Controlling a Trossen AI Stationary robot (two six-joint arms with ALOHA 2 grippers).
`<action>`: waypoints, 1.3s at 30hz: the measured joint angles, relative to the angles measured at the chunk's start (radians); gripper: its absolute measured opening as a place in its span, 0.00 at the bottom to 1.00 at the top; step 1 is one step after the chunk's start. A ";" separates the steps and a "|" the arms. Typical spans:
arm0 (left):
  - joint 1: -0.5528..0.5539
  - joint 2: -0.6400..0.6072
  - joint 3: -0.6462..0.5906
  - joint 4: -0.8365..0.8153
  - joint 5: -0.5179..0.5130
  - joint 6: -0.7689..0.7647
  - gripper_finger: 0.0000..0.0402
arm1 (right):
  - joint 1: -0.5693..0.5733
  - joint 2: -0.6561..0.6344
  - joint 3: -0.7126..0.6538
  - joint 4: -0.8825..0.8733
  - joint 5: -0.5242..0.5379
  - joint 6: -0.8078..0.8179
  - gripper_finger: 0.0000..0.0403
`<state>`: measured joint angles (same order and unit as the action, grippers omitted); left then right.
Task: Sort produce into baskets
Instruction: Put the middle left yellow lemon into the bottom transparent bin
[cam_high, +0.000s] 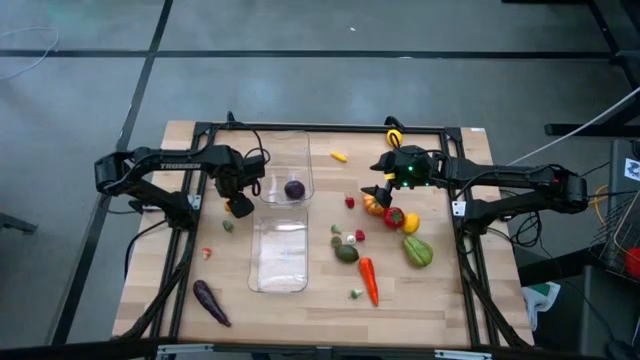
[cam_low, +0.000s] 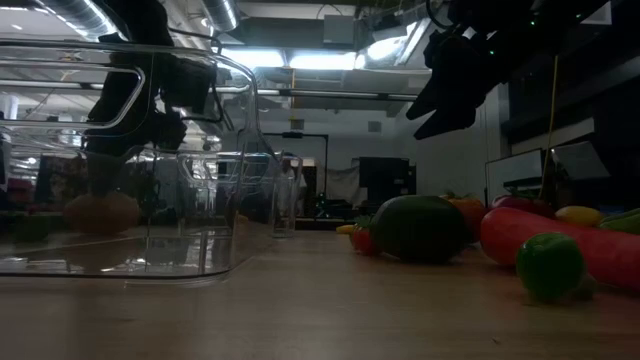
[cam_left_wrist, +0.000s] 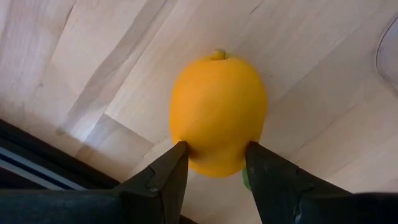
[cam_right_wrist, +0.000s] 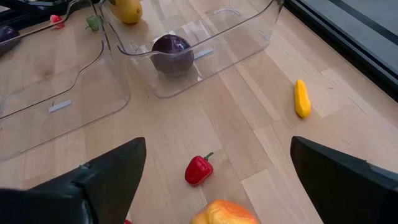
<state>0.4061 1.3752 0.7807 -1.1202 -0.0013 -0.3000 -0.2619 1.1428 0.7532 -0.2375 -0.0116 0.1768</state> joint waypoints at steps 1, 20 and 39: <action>0.000 0.000 0.000 0.000 0.000 0.000 0.39 | 0.000 0.000 0.000 0.000 0.000 0.000 0.98; 0.001 0.001 -0.044 0.123 -0.007 0.050 0.66 | 0.001 0.000 0.000 0.000 0.000 0.000 0.98; 0.000 0.004 0.096 -0.038 -0.025 0.126 0.52 | 0.000 0.000 0.000 0.000 0.000 0.000 0.98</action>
<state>0.4065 1.3788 0.8769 -1.1586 -0.0268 -0.1735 -0.2619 1.1431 0.7532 -0.2375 -0.0116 0.1768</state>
